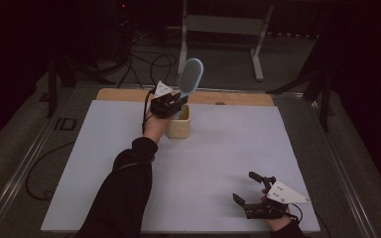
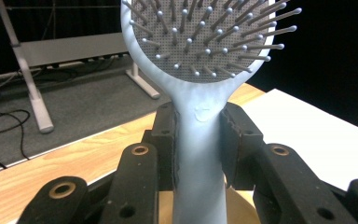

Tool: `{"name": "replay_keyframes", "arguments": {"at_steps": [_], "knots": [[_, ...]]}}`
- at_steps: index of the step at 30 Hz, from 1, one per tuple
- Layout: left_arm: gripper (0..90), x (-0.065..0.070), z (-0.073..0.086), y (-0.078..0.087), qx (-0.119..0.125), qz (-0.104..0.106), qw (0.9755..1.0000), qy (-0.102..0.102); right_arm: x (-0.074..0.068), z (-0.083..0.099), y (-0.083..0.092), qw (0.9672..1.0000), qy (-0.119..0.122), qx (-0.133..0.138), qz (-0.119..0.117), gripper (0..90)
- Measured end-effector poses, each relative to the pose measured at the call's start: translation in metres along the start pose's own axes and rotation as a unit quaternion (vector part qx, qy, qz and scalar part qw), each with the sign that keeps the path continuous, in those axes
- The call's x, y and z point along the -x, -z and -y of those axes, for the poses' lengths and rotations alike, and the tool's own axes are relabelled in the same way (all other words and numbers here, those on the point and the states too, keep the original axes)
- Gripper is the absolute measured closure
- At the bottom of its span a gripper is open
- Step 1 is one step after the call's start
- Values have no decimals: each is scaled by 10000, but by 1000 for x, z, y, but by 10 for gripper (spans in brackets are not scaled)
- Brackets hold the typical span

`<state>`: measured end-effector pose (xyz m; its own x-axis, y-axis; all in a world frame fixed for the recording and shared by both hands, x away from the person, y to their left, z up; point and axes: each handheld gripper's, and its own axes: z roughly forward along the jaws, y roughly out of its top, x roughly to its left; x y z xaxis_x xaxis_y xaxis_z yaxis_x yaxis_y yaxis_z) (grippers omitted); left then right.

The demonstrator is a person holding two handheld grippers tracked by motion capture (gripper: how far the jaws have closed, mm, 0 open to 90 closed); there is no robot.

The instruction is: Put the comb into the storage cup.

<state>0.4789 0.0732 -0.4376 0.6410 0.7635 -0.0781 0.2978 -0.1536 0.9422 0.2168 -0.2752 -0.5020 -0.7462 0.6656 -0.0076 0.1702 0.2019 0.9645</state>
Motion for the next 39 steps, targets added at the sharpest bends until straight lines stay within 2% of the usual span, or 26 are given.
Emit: {"name": "replay_keyframes", "arguments": {"at_steps": [2, 7, 8, 10, 12, 18, 26, 28, 32, 36, 39], "knots": [[693, 0, 1, 0, -7, 15, 10000, 64, 0, 0, 0, 10000, -4, 2, 0, 89], [685, 0, 1, 2, -1, -6, 10000, 54, 0, 0, 0, 10000, 8, -5, -16, 89], [664, 0, 1, 3, 16, 58, 9999, 116, 0, 0, 0, 10000, 4, -8, -18, 89], [560, 0, -1, 4, -8, 4, 9999, 144, 0, 0, 0, 10000, 11, -8, -17, 89], [471, -1, -3, 8, 101, 78, 9996, 263, 0, 0, 0, 10000, 7, -9, -19, 89], [337, -2, -11, 19, 152, 98, 9994, 293, -1, 0, 0, 10000, 41, -7, -16, 89], [153, -4, -12, 25, -58, 218, 9992, 338, -1, 0, -1, 10000, 29, -19, -18, 89], [144, -5, -12, 27, -128, 261, 9990, 338, 0, 0, -1, 10000, 48, -32, -1, 89], [49, -9, -12, 31, -193, 469, 9981, 346, 0, 0, -1, 10000, 62, -28, 0, 89], [0, -9, -13, 36, -260, 301, 9989, 236, 0, 0, -2, 10000, 41, -41, 6, 90], [0, -10, -14, 40, -237, 323, 9990, 213, 0, 0, -2, 10000, 39, -44, 0, 89]]}}
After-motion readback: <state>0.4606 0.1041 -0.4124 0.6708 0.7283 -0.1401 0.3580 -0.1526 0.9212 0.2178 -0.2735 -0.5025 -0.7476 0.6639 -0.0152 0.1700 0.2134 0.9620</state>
